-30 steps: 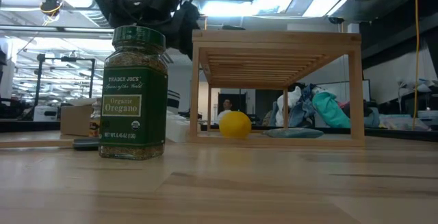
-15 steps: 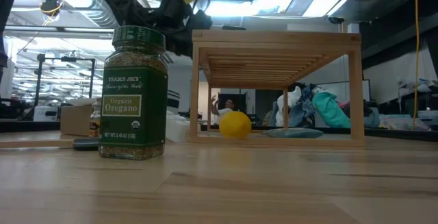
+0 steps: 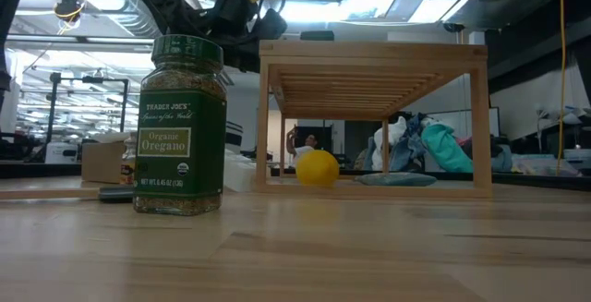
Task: Shelf spices
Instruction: Remove the black seasoning can from the shelf
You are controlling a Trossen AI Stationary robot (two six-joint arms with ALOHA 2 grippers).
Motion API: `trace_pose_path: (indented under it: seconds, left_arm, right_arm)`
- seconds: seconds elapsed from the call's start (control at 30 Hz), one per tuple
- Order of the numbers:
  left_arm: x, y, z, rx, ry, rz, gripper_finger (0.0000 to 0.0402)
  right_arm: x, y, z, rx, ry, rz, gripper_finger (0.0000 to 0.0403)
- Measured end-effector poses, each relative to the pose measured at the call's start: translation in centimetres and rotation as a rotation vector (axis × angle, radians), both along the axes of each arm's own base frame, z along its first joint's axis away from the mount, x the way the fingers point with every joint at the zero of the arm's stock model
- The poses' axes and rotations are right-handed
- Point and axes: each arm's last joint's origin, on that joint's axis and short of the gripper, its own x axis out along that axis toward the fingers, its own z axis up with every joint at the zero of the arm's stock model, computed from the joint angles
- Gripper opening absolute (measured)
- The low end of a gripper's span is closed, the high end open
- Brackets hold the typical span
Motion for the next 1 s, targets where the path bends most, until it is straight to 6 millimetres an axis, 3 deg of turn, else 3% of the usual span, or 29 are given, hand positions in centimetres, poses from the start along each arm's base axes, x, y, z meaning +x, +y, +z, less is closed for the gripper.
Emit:
trace_pose_path:
  seconds: [0.2,0.43,0.8,1.0]
  left_arm:
    - [-0.2,-0.2,0.9,-0.046,-0.031,0.008,0.0107]
    - [-1.5,-1.9,4.1,-0.011,-0.053,0.026,0.0107]
    - [-4.8,-9.3,8.8,0.056,0.044,0.052,0.0107]
    - [-5.1,-13.2,9.5,0.088,0.044,0.042,0.0107]
  right_arm:
    - [0.0,-0.1,0.0,-0.016,-0.004,-0.01,0.0104]
    - [-0.3,-0.3,-0.1,-0.109,0.019,-0.016,0.0104]
    - [-0.7,-0.9,-0.2,-0.221,0.047,-0.048,0.0104]
    - [-1.0,-1.1,-0.4,-0.252,0.081,-0.044,0.0104]
